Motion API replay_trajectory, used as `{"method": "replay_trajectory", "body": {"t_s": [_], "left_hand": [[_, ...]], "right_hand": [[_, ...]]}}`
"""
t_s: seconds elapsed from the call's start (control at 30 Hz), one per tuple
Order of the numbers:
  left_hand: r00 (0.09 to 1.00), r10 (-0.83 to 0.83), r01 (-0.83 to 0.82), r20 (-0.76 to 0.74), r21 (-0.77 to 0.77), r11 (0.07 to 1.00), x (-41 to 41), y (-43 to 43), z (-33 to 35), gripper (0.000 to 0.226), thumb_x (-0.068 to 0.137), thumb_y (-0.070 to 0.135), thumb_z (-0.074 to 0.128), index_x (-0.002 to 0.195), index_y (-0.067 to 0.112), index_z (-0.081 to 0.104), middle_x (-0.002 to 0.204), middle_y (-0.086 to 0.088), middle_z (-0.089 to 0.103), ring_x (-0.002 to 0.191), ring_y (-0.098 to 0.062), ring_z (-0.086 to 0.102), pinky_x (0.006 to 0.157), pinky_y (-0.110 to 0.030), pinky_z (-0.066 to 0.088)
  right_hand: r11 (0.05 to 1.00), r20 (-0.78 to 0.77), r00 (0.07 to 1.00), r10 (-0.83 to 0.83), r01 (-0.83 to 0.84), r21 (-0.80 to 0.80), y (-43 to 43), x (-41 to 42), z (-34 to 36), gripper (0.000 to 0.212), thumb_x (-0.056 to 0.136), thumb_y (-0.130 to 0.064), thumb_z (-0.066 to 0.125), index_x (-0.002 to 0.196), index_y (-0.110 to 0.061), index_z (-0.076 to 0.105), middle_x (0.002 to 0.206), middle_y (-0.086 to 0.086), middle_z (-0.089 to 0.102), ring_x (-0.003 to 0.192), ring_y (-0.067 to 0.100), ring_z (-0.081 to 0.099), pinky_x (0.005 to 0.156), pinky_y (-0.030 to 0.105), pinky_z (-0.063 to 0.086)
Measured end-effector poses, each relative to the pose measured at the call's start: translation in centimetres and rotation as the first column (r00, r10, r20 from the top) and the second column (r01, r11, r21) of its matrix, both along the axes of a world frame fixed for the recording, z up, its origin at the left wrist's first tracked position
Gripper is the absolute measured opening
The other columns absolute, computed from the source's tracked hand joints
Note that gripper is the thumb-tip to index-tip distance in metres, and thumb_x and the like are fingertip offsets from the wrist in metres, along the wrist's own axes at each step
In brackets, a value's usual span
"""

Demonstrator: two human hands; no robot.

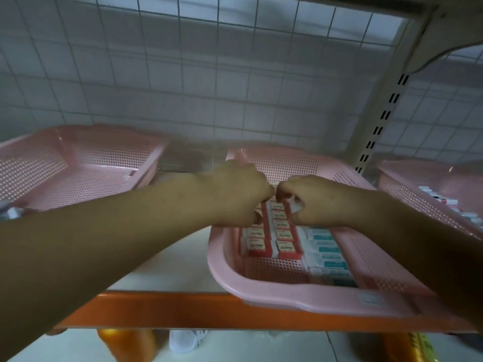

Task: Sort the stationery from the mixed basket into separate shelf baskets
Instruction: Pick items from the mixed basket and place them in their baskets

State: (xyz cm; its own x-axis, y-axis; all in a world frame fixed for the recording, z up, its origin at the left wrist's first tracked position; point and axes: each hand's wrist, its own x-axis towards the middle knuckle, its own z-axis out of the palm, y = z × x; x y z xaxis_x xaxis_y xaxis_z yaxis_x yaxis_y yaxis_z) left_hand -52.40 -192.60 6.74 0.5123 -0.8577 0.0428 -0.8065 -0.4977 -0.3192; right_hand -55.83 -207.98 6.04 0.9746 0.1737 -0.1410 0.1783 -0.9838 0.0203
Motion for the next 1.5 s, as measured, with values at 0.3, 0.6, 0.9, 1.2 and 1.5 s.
{"method": "replay_trajectory", "body": {"t_s": [0.3, 0.6, 0.9, 1.2, 1.5], "left_hand": [[0.953, 0.273, -0.248, 0.130, -0.182, 0.952, 3.7, 13.3, 3.3, 0.056, 0.092, 0.034, 0.046, 0.143, 0.026, 0.023, 0.141, 0.001, 0.033, 0.128, -0.020, 0.037, 0.104, -0.033, 0.033], [0.849, 0.499, -0.527, -0.175, -0.190, 0.829, 4.5, 29.1, 1.7, 0.065, 0.092, 0.027, 0.053, 0.147, 0.025, 0.019, 0.152, 0.002, 0.022, 0.136, -0.018, 0.030, 0.109, -0.027, 0.026], [0.860, 0.431, -0.493, -0.273, -0.231, 0.839, 5.8, 35.1, -0.3, 0.056, 0.092, 0.027, 0.052, 0.143, 0.033, 0.029, 0.145, 0.013, 0.034, 0.126, -0.008, 0.041, 0.103, -0.021, 0.033], [0.881, 0.281, -0.338, -0.380, -0.091, 0.937, 9.5, 33.7, -2.0, 0.044, 0.093, 0.027, 0.050, 0.136, 0.027, 0.042, 0.136, 0.007, 0.048, 0.123, -0.010, 0.043, 0.104, -0.023, 0.033], [0.920, 0.218, -0.240, -0.325, -0.030, 0.970, 11.6, 27.9, -3.7, 0.015, 0.089, 0.021, 0.052, 0.083, 0.013, 0.062, 0.090, -0.007, 0.062, 0.080, -0.021, 0.053, 0.072, -0.027, 0.045]], "right_hand": [[0.983, 0.280, 0.946, 0.162, -0.180, 0.039, 6.8, 4.4, 3.0, 0.049, 0.086, -0.020, 0.058, 0.132, -0.015, 0.044, 0.127, 0.007, 0.044, 0.122, 0.023, 0.040, 0.099, 0.028, 0.031], [0.925, 0.265, 0.908, 0.324, -0.363, 0.114, 20.5, 8.9, 2.9, 0.058, 0.087, -0.020, 0.060, 0.139, -0.013, 0.035, 0.137, 0.008, 0.038, 0.128, 0.021, 0.037, 0.099, 0.018, 0.025], [0.935, -0.167, 0.925, 0.341, -0.352, -0.038, 28.3, 10.8, -1.4, 0.049, 0.088, -0.026, 0.055, 0.134, -0.024, 0.041, 0.123, 0.003, 0.052, 0.101, 0.023, 0.059, 0.086, 0.044, 0.052], [0.981, -0.214, 0.962, 0.167, -0.183, -0.060, 28.6, 10.5, -3.5, 0.049, 0.086, -0.016, 0.058, 0.134, -0.018, 0.046, 0.128, 0.001, 0.052, 0.106, 0.019, 0.051, 0.092, 0.034, 0.046], [0.992, 0.131, 0.989, -0.073, 0.085, -0.094, 28.5, 10.2, -3.8, 0.021, 0.084, -0.012, 0.059, 0.104, -0.005, 0.061, 0.109, 0.009, 0.056, 0.097, 0.025, 0.058, 0.078, 0.033, 0.047]]}}
